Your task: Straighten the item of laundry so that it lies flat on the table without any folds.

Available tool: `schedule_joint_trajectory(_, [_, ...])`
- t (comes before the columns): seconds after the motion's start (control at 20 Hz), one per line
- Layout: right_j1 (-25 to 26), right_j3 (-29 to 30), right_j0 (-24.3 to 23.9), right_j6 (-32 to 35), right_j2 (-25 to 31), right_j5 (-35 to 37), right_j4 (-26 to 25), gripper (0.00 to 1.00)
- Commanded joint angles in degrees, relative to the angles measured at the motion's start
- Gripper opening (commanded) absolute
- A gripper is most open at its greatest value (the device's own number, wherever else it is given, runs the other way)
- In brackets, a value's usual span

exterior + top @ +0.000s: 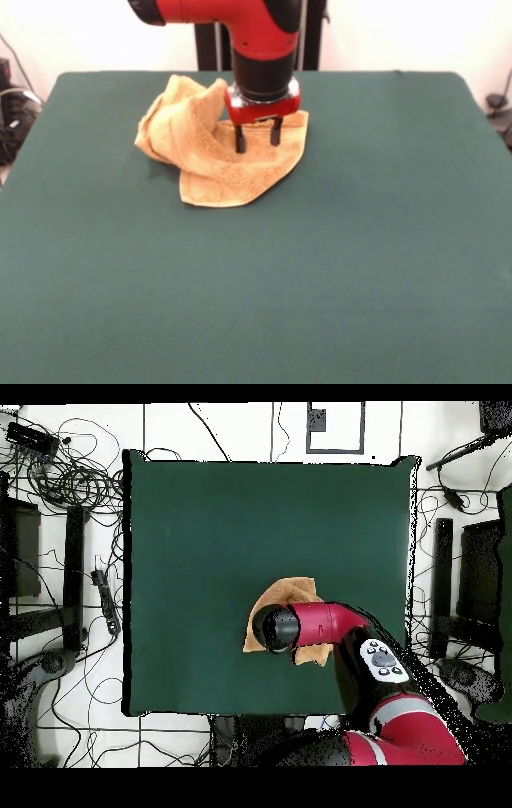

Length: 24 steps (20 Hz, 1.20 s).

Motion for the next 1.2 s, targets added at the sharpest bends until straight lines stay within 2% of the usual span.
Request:
schedule_joint_trajectory(0.05, [1.9, -1.2, -0.9, 1.4, -1.0, 8.1, 0.1, 1.00])
schedule_joint_trajectory(0.45, [-0.4, -4.4, -2.8, -3.5, -3.5, 14.2, -3.0, 1.00])
schedule_joint_trajectory(0.9, [2.3, -7.6, -4.7, -3.8, -3.9, 13.9, -6.3, 1.00])
schedule_joint_trajectory(1.2, [1.9, -8.1, -6.1, -5.4, -2.5, 16.0, -7.1, 1.00])
